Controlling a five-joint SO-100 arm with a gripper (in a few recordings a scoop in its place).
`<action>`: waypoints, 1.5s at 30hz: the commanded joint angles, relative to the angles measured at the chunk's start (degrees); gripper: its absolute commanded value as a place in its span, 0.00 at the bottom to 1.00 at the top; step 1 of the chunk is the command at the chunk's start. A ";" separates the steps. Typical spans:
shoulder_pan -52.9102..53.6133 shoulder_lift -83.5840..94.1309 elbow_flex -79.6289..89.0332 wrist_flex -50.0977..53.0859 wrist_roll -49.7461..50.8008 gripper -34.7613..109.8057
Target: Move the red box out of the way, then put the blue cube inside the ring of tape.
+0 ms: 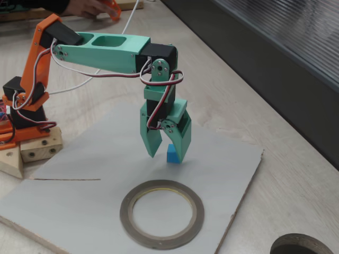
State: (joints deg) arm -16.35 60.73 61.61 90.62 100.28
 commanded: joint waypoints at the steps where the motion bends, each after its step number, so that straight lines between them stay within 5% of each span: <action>1: -0.44 0.79 -0.53 -0.35 0.00 0.55; 45: -0.18 -3.16 -0.62 -0.18 0.18 0.55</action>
State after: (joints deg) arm -16.35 56.07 61.44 90.18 100.28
